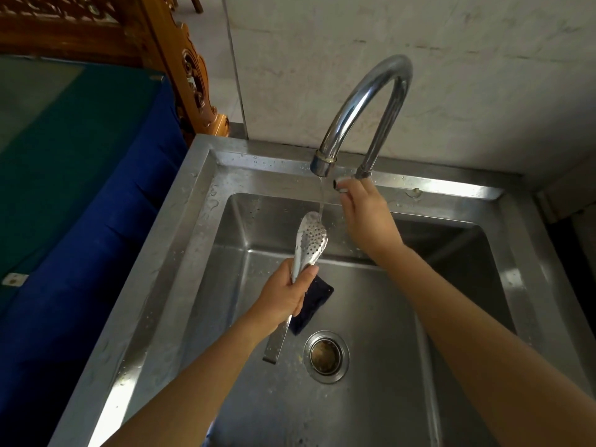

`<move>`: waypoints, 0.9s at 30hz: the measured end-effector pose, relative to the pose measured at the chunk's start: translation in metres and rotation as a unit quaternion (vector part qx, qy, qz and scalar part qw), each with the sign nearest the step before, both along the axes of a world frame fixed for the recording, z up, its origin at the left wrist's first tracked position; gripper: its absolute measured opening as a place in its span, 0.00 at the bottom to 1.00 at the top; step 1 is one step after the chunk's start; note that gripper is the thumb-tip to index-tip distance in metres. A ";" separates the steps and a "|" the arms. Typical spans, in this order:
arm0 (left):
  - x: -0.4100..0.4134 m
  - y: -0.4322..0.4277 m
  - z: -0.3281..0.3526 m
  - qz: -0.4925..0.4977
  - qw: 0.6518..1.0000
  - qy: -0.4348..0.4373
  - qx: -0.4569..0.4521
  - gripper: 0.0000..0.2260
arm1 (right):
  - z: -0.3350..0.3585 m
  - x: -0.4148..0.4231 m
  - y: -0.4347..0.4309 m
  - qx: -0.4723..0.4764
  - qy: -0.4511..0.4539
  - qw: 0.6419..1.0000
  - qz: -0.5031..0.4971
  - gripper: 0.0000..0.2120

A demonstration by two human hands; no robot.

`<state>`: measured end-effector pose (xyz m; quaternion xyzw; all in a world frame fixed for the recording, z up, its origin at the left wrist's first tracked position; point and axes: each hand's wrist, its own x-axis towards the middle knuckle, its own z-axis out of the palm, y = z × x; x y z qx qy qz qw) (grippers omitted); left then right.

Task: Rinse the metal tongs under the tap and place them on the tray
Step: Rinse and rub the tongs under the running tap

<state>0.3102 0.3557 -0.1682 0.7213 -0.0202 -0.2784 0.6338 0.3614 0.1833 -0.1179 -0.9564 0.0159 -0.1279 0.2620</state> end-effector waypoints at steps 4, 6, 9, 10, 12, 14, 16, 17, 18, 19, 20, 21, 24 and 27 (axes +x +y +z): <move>0.004 0.000 0.005 -0.003 1.000 -0.025 0.002 0.10 | 0.009 -0.013 0.022 0.113 0.053 0.991 0.055 0.12; 0.007 0.001 0.009 -0.011 0.999 -0.027 -0.012 0.08 | 0.014 -0.013 0.029 0.174 0.112 0.974 0.090 0.13; 0.012 0.003 0.014 -0.015 0.999 -0.020 -0.021 0.08 | 0.017 -0.005 0.033 0.218 0.156 0.960 0.087 0.20; 0.014 0.004 0.016 -0.016 1.000 -0.017 -0.021 0.09 | 0.018 -0.002 0.035 0.225 0.159 0.958 0.080 0.18; 0.017 0.003 0.020 -0.012 1.000 -0.015 -0.017 0.12 | 0.021 0.004 0.041 0.245 0.133 0.959 0.054 0.11; 0.020 0.004 0.024 -0.013 1.000 -0.017 -0.006 0.14 | 0.021 0.010 0.046 0.293 0.086 0.952 0.004 0.17; 0.022 0.006 0.026 -0.018 1.000 -0.017 0.003 0.13 | 0.022 0.012 0.050 0.306 0.074 0.949 -0.010 0.18; 0.024 0.007 0.027 -0.020 1.000 -0.019 0.006 0.12 | 0.023 0.012 0.051 0.290 0.089 0.953 0.016 0.15; 0.025 0.008 0.028 -0.019 1.000 -0.022 0.009 0.12 | 0.022 0.011 0.051 0.276 0.121 0.952 0.053 0.10; 0.027 0.010 0.028 -0.018 0.999 -0.027 0.010 0.11 | 0.021 0.009 0.051 0.266 0.153 0.948 0.085 0.09; 0.028 0.011 0.029 -0.018 0.999 -0.032 0.012 0.11 | 0.019 0.008 0.051 0.273 0.165 0.942 0.105 0.15; 0.028 0.012 0.029 -0.016 0.999 -0.032 0.014 0.12 | 0.019 0.007 0.051 0.290 0.161 0.938 0.103 0.16; 0.027 0.010 0.028 -0.002 0.999 -0.012 0.040 0.14 | 0.021 0.008 0.059 0.354 0.095 0.930 0.011 0.15; 0.027 0.007 0.029 0.008 0.996 -0.029 0.084 0.18 | 0.020 0.011 0.061 0.395 0.094 0.913 -0.048 0.20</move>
